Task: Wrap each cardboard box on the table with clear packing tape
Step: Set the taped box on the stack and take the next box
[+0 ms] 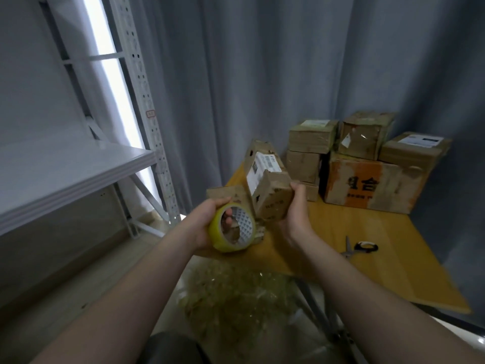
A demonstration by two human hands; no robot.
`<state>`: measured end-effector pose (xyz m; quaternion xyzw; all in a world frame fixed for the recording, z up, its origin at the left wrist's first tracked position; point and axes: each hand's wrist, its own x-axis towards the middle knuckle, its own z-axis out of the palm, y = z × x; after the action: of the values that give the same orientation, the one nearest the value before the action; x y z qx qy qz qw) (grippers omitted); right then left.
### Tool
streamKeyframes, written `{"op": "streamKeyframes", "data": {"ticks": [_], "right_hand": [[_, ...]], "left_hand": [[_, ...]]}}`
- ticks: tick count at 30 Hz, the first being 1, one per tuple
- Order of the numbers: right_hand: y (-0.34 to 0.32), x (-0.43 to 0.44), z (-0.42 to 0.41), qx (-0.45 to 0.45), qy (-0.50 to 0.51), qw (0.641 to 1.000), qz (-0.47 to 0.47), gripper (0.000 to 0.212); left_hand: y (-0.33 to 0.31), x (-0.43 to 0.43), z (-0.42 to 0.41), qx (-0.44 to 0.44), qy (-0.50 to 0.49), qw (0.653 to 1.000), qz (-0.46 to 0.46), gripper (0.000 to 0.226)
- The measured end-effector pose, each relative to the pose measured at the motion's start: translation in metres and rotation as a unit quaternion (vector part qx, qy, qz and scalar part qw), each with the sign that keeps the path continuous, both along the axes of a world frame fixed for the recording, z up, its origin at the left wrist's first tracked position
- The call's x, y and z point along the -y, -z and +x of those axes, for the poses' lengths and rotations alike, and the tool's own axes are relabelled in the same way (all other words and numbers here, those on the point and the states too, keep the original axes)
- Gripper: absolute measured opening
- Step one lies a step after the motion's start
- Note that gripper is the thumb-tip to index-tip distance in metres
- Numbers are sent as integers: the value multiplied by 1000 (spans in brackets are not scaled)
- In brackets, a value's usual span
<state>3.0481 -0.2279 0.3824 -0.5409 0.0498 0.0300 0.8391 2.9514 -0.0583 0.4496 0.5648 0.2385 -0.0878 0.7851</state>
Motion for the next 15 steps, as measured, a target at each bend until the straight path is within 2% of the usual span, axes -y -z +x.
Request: {"op": "streamKeyframes", "data": {"ticks": [2, 3, 6, 7, 10, 15], "right_hand": [[-10, -5, -15, 6, -13, 999, -47, 71], [-19, -7, -23, 20, -19, 996, -84, 65], [-28, -16, -18, 63, -33, 985, -156, 30], [-28, -19, -13, 74, -39, 981, -174, 29], [-31, -35, 2, 107, -29, 972, -205, 50], [-33, -54, 50, 138, -5, 957, -253, 29]], "left_hand": [[-2, -2, 13, 17, -4, 1000, 11, 46], [-4, -4, 19, 23, -5, 1000, 17, 46], [-7, -17, 39, 37, -15, 999, 10, 35], [-7, -22, 46, 40, -18, 999, 8, 33], [-6, -34, 69, 48, -21, 998, 17, 41], [-3, -46, 115, 49, -50, 997, -18, 44]]}}
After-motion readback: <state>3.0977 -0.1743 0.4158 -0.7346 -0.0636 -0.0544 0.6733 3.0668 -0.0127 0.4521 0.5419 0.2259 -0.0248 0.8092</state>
